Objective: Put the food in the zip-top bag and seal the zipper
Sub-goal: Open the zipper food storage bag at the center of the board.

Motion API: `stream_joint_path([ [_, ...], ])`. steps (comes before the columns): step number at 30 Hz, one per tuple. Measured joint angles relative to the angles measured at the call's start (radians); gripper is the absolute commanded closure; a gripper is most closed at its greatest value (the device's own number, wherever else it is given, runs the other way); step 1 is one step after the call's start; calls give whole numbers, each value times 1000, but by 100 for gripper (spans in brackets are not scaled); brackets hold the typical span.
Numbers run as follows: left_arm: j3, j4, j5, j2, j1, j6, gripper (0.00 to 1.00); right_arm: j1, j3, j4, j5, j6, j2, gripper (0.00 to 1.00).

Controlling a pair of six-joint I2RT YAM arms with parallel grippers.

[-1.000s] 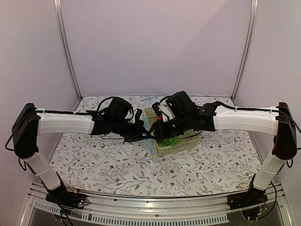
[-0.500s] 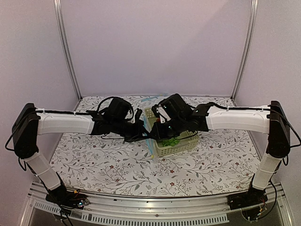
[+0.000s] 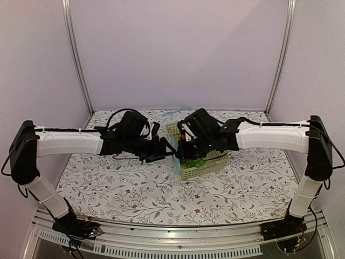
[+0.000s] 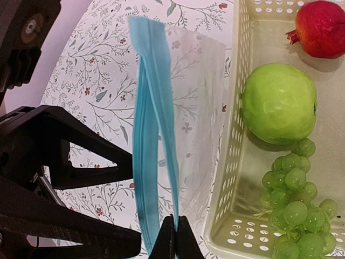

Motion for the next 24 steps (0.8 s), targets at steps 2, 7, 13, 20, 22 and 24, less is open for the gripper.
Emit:
stream_joint_path([
  [2,-3,0,-3,-9,0,4,41,0,0,0,1,5,0,100],
  [7,-7,2,-5,-11,0,6,51,0,0,0,1,12,0,100],
  [13,-10,9,-1,-8,-3,4,54,0,0,0,1,14,0,100],
  [20,-10,24,3,24,-5,1,69,0,0,1,0,14,0,100],
  [22,-10,26,7,36,-6,0,77,0,0,1,0,14,0,100],
  [24,-10,26,9,42,-6,-2,82,0,0,1,0,14,0,100],
])
